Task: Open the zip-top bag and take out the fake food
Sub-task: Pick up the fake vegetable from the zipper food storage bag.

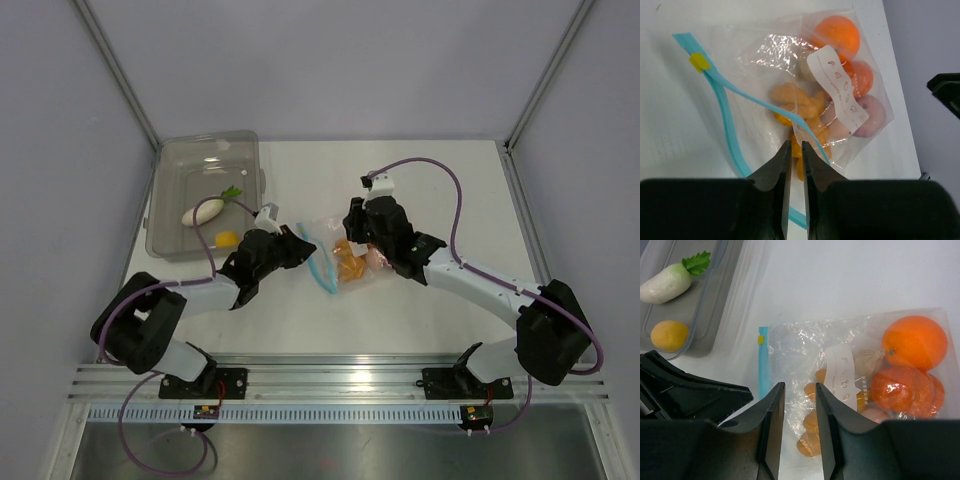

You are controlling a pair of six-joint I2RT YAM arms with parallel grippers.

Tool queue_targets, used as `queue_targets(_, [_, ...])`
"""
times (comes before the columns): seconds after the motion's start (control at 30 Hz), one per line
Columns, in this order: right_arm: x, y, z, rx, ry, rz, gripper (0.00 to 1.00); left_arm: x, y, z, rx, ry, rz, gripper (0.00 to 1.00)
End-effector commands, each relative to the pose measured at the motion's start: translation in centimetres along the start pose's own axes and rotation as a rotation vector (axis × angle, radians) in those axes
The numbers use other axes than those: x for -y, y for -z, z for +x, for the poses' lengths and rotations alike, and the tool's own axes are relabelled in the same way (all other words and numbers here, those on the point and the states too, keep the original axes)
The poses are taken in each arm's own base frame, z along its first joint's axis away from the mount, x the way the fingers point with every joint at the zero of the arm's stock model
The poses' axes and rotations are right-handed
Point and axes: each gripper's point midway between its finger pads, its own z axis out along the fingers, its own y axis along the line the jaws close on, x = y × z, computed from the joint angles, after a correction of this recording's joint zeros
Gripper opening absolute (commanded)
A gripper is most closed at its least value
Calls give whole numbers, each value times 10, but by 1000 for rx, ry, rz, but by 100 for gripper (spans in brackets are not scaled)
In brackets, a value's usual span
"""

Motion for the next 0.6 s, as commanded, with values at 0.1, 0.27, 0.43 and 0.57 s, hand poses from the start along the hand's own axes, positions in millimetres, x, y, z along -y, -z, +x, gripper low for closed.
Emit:
queue_targets(0.1, [22,-4,-19,49,-20,59,38,-16,-10,6,0,46,-66,1])
queue_targets(0.27, [39,-14,-16,28,-42,90,38,-18,-11,12,-13,76,-66,0])
queue_targets(0.43, [64,-21,-12,-6,-125,98,37,-17,-21,24,-69,103,-44,0])
queue_targets(0.57, [84,-21,-16,8,-208,87,37,-13,-34,39,-141,150,-2,0])
